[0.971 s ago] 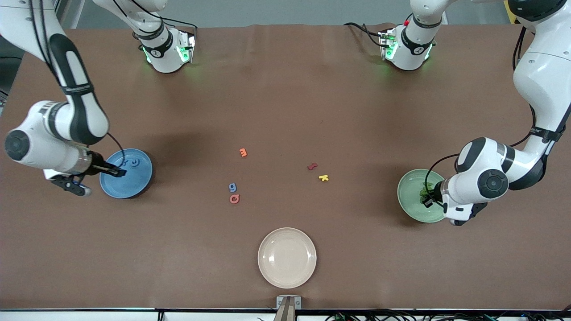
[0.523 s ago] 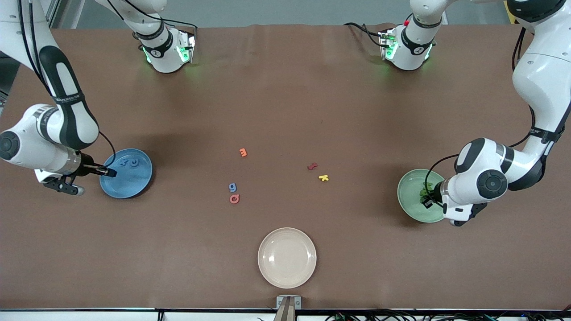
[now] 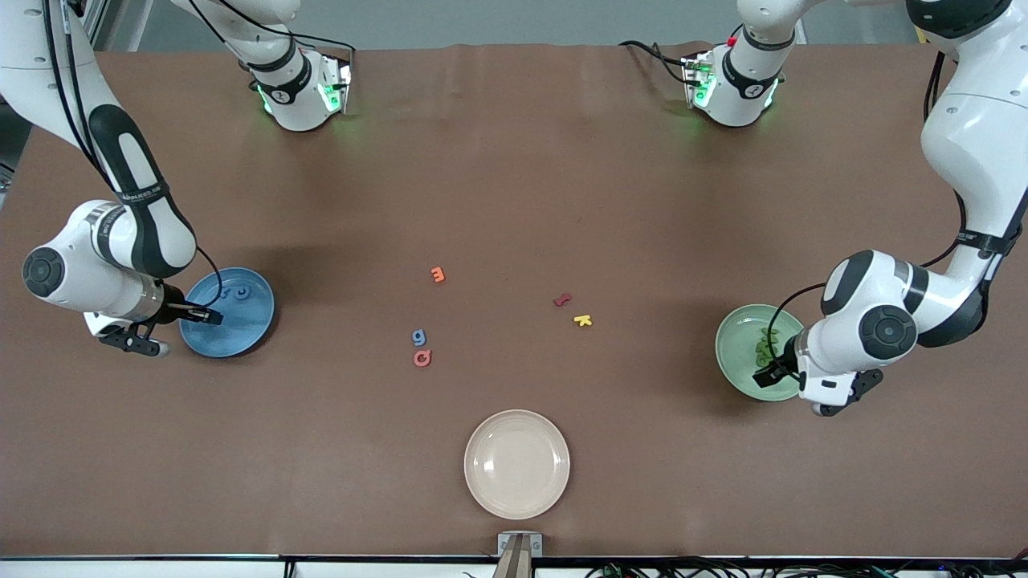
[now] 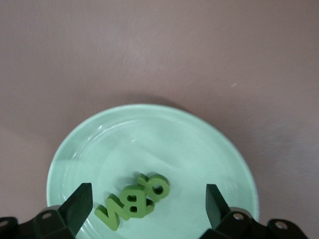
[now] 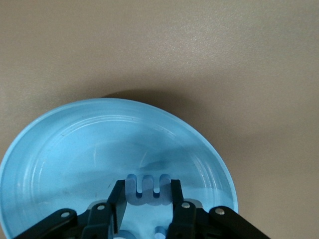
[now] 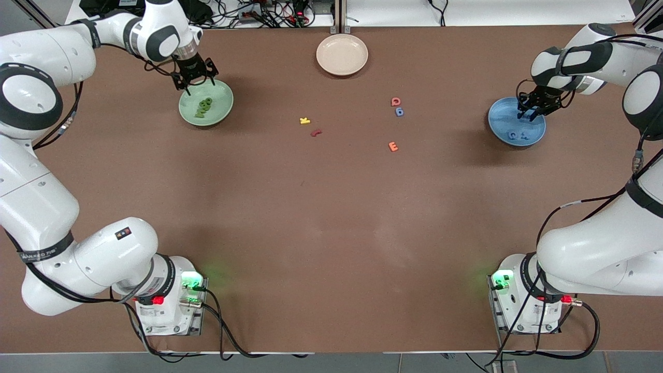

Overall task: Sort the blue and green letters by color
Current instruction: 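Withdraw the left gripper to rest while the right gripper reaches the blue 6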

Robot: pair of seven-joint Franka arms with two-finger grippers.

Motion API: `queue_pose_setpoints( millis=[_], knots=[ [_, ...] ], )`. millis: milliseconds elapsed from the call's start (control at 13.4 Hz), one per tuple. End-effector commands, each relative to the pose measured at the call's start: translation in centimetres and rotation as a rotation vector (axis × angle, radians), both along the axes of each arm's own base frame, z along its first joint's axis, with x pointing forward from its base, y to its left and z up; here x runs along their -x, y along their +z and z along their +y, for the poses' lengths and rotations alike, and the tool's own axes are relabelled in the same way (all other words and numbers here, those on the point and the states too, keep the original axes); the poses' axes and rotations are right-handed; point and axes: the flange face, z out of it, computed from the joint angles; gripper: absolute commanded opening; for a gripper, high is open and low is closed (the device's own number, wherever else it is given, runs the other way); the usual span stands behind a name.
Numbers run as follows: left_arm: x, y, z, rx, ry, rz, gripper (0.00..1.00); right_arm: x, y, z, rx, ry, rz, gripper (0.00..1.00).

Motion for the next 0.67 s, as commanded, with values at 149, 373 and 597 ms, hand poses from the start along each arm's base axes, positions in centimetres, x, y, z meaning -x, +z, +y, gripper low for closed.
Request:
queue_pose_setpoints(
  millis=[149,373,597],
  knots=[
    [-1.2,9.3,-1.4,-0.050,-0.109,-0.111,1.00,0.2,0.2,0.5,-0.009,0.008,0.014,0.93],
    [-1.7,14.0,-2.2,-0.057,-0.124,-0.088,1.00,-0.2,2.0,2.4,-0.016,0.034,0.030,0.99],
    [-1.3,17.7,-2.6,-0.076,-0.151,-0.029,1.00,-0.3,4.0,7.0,-0.030,0.111,0.075,1.00]
  ],
)
